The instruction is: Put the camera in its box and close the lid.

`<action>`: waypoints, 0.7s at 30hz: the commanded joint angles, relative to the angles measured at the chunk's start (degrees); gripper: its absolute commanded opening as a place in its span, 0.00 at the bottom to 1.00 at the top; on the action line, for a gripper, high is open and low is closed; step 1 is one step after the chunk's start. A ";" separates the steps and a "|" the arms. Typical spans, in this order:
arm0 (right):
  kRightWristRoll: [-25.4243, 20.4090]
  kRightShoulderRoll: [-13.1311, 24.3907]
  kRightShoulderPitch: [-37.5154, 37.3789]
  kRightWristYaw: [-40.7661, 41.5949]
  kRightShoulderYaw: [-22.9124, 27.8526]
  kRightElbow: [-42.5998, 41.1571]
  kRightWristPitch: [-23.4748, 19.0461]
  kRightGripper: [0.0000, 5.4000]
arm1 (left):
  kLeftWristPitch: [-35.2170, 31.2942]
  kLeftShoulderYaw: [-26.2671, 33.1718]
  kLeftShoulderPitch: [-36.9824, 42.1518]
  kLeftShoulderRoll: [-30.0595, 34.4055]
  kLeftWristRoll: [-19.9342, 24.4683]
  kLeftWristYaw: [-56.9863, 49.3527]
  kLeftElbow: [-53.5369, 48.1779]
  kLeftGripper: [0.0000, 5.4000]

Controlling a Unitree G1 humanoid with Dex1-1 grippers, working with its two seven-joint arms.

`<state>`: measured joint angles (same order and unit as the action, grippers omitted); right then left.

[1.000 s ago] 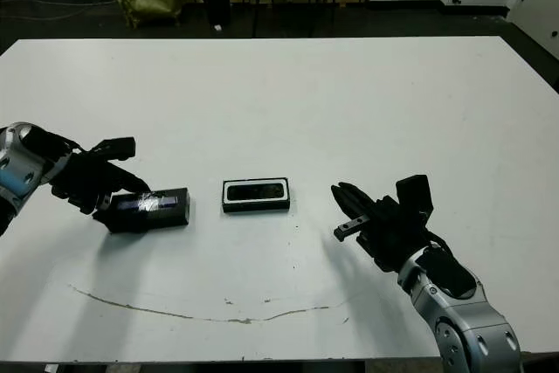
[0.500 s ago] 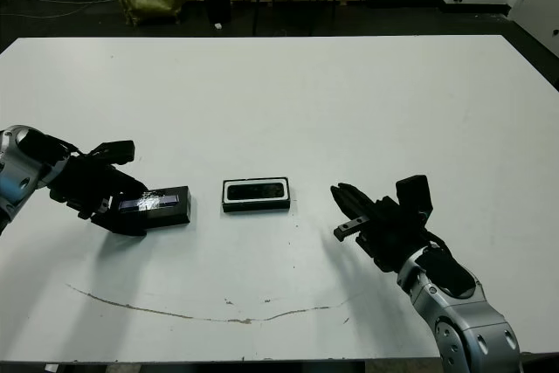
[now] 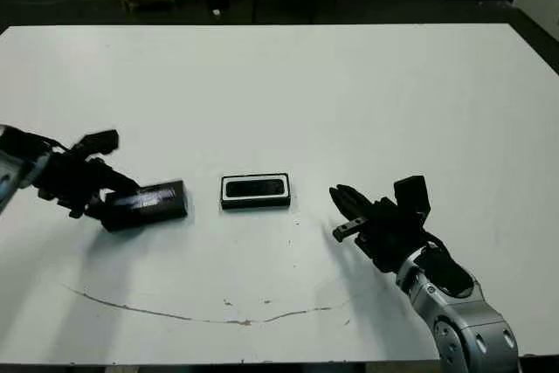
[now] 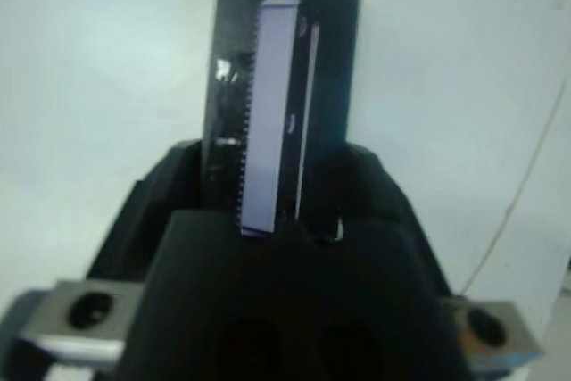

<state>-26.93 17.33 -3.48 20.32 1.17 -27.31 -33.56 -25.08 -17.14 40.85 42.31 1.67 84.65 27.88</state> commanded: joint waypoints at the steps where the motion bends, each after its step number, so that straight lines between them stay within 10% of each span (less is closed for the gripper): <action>1: 0.52 -0.08 -0.44 0.94 -0.54 1.51 1.13 0.00 | -0.78 2.43 1.52 0.40 1.64 -0.73 -0.40 0.41; 21: 1.13 -1.01 0.11 0.70 -1.01 2.65 1.87 0.00 | -0.84 -2.40 8.97 -2.01 -0.38 0.98 -0.31 0.41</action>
<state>-26.25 16.27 -3.24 21.34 0.19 -25.41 -31.32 -25.40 -18.40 48.97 40.87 2.12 85.40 27.42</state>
